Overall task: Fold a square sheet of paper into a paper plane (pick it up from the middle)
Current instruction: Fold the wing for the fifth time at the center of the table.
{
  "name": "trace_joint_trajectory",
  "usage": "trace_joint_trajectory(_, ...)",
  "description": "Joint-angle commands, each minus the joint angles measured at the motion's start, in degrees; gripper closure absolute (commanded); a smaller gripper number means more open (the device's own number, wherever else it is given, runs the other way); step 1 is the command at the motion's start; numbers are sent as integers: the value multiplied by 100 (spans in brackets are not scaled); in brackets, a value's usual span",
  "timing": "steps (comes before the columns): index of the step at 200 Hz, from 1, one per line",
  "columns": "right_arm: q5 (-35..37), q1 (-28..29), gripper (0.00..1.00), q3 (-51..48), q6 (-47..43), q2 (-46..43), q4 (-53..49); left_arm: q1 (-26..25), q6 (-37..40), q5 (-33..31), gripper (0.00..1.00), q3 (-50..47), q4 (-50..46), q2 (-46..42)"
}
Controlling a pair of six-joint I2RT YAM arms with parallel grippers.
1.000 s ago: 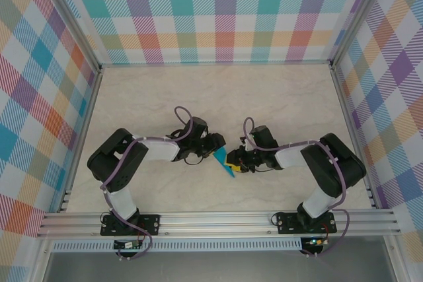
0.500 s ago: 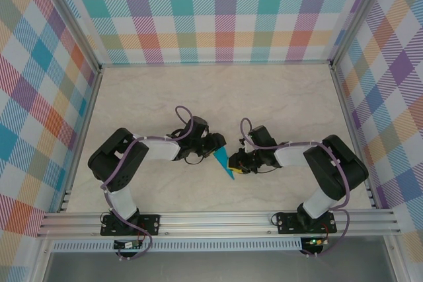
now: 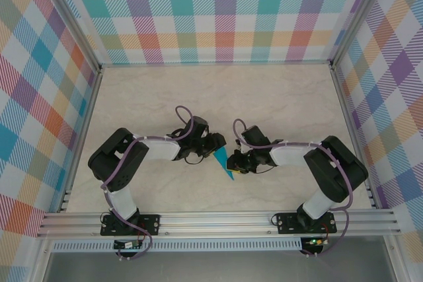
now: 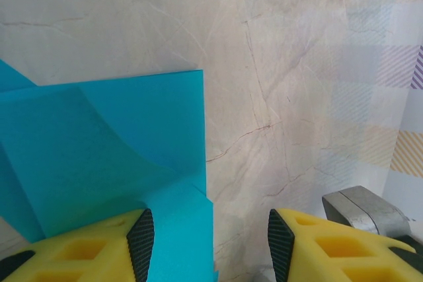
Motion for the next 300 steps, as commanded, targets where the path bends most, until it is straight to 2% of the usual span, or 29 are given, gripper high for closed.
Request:
trace_joint_trajectory(1,579,186,78,-90,-153,43,-1078,-43,128,26,49,68,-312,183)
trace_joint_trajectory(33,468,208,76,-91,-197,-232,-1151,-42,130,25,49,73,-346,192)
trace_joint_trajectory(58,644,246,75,-45,-286,-337,-1403,-44,126,26,49,76,-347,183)
trace_joint_trajectory(144,1560,554,79,130,-95,302,-2018,-48,101,52,49,102,-347,195)
trace_joint_trajectory(191,2005,918,81,171,54,504,-2123,-42,99,52,49,110,-397,191)
trace_joint_trajectory(233,1817,890,74,212,60,-330,-2031,-44,125,52,49,125,-509,209)
trace_joint_trajectory(270,1497,559,69,174,188,-1199,-1883,-48,142,70,49,138,-539,218)
trace_joint_trajectory(300,813,273,68,-39,231,-1603,-1245,-40,176,79,50,143,-584,191)
